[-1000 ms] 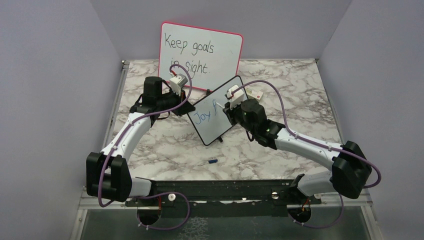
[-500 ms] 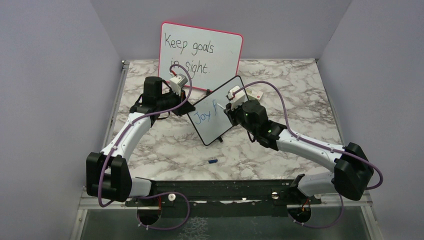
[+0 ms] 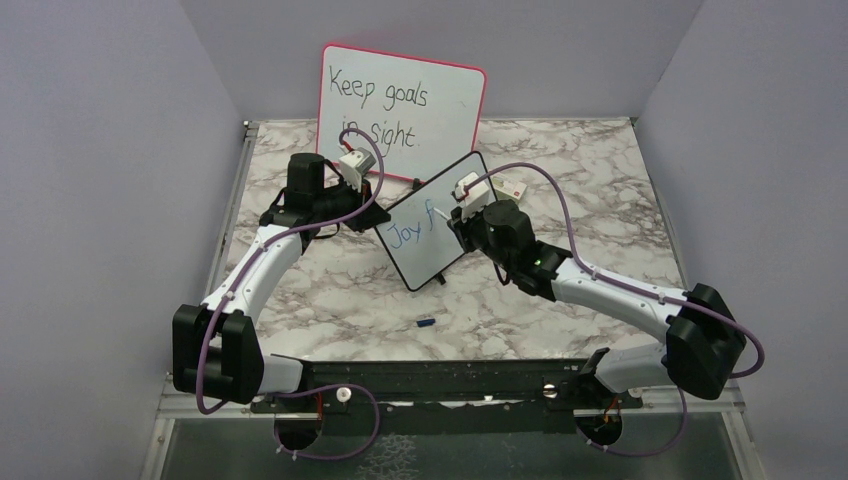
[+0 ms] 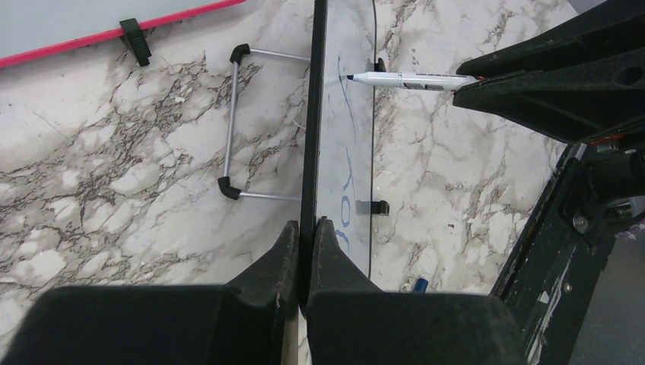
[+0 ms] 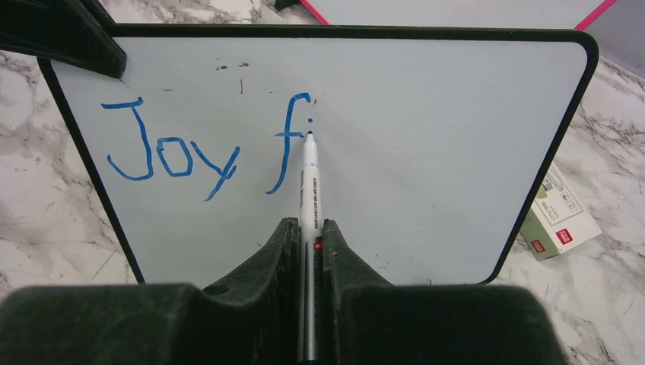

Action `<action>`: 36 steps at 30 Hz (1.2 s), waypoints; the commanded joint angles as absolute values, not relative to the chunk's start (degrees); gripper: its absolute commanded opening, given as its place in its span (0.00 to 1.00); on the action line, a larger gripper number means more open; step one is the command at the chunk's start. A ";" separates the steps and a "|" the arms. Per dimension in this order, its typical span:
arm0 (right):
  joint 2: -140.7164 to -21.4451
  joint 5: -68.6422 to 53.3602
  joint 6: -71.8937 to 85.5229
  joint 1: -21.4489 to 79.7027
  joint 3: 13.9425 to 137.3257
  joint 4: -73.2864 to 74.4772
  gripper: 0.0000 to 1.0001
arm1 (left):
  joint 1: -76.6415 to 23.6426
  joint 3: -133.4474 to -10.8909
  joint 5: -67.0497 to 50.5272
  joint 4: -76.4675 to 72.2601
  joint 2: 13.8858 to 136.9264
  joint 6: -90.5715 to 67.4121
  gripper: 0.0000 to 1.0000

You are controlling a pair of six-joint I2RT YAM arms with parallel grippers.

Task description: Write a sentence on the whiteboard

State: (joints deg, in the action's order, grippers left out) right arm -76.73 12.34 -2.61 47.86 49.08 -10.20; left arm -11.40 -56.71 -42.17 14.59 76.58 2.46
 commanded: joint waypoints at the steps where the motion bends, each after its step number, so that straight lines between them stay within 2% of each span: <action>1: -77.70 12.70 -2.98 47.53 49.71 -11.15 0.00 | -11.87 -55.63 -36.65 19.34 78.58 5.65 0.00; 24: -77.64 11.52 -2.29 47.53 50.42 -3.53 0.00 | -11.88 -55.72 -36.65 19.42 78.68 5.71 0.00; 36: -73.70 12.97 -2.50 47.47 48.26 -9.27 0.00 | -11.87 -55.72 -36.56 19.42 78.84 5.71 0.00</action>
